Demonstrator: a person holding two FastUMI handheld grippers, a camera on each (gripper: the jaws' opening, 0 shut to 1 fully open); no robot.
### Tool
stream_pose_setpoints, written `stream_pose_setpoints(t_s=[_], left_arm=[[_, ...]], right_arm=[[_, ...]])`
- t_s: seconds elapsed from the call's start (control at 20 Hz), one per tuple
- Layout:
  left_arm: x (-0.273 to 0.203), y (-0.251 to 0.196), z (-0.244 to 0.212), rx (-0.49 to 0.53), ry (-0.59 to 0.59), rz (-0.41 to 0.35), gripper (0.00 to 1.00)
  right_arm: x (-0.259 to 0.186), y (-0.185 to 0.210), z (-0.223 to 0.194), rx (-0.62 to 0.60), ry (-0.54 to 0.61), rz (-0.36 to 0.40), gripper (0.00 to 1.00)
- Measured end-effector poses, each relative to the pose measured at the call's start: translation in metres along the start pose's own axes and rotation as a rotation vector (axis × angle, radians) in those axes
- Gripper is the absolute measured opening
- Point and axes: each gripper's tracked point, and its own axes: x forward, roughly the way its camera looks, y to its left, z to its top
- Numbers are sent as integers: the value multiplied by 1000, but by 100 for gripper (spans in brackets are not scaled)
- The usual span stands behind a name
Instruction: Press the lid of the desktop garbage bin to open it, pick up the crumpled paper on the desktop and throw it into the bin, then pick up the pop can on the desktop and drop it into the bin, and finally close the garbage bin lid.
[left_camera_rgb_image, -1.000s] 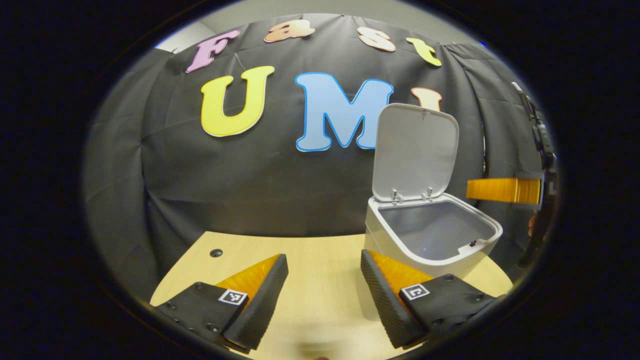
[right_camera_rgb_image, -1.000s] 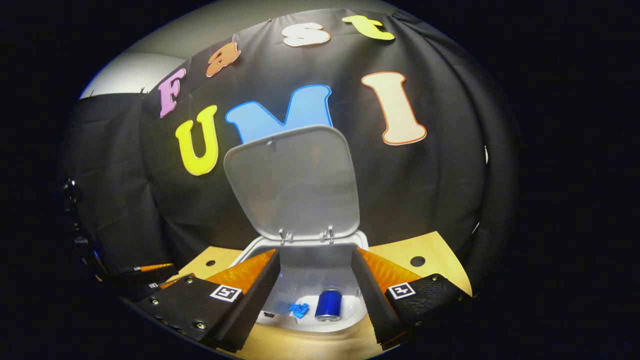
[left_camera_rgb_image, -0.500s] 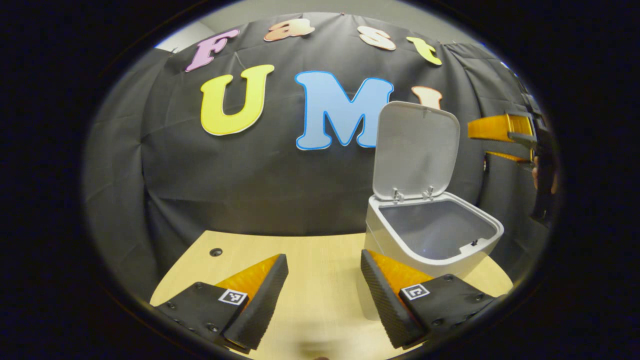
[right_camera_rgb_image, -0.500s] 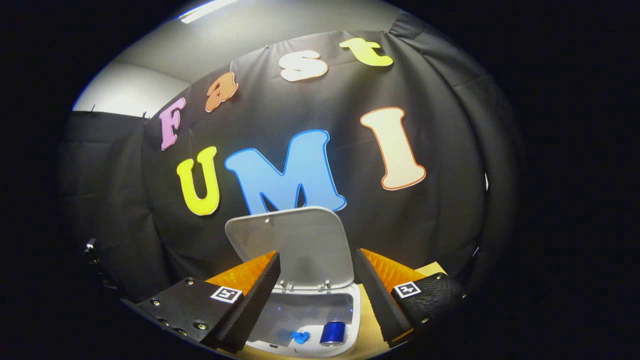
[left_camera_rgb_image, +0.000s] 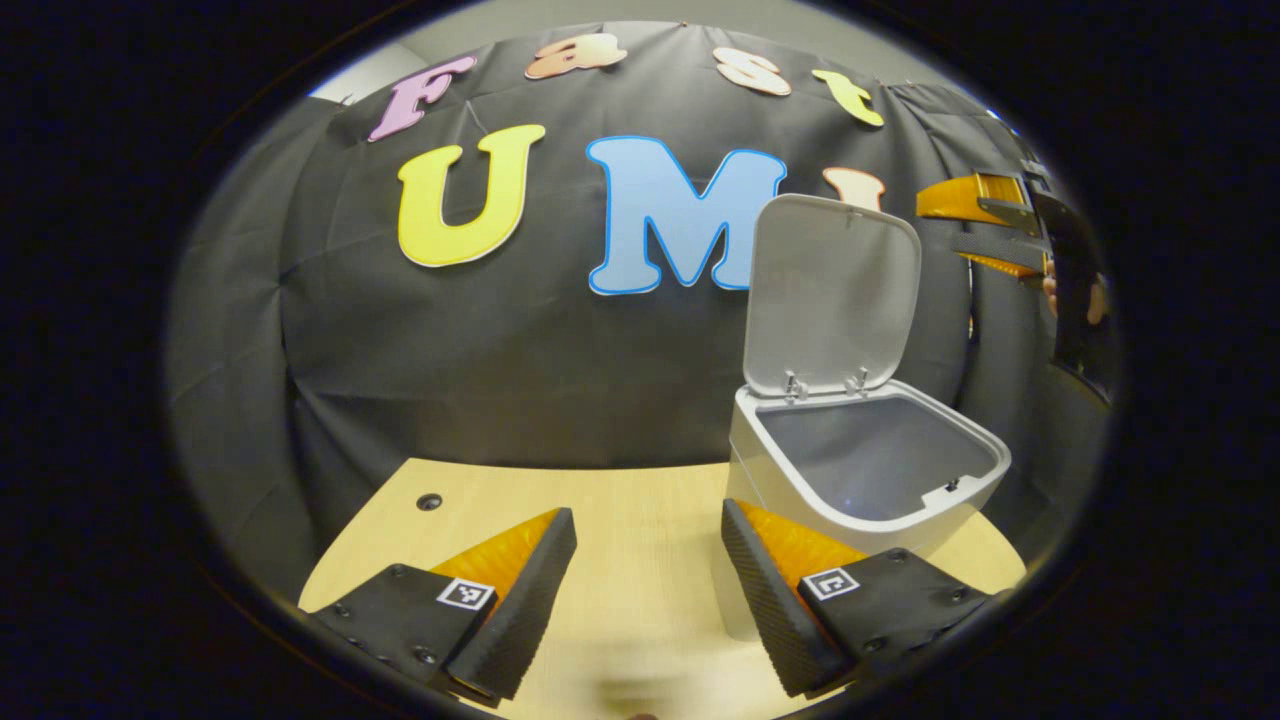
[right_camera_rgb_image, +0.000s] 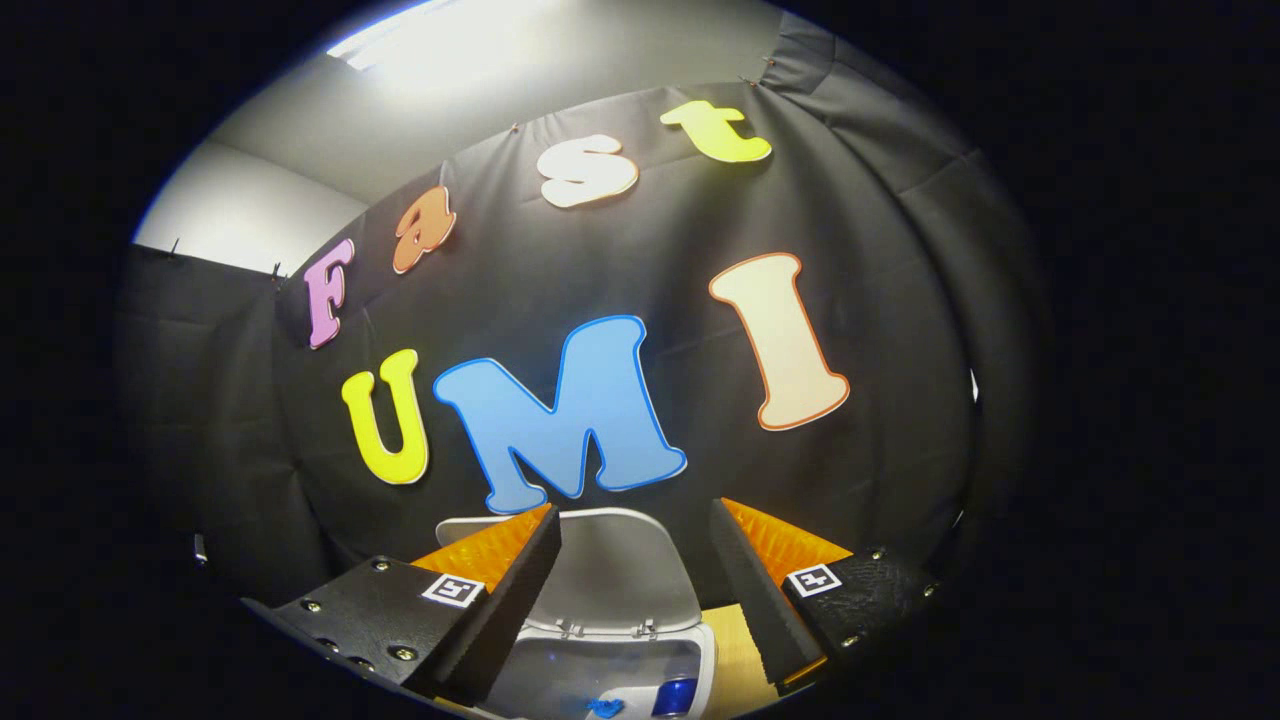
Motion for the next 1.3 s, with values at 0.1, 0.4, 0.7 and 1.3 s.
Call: stream_pose_setpoints(t_s=[0.1, 0.4, 0.7, 1.3], left_arm=[[1, 2, -1, -1, 4, 4, 100], [4, 7, -4, 1, 12, 21, 100], [5, 12, -5, 5, 17, 31, 100], [3, -8, -4, -19, 12, -10, 100]], right_arm=[[7, -4, 6, 23, -19, -9, 94], [27, -7, 22, 64, -89, -28, 94], [42, -8, -4, 85, -23, -36, 94], [-1, 2, -16, -27, 63, 14, 95]])
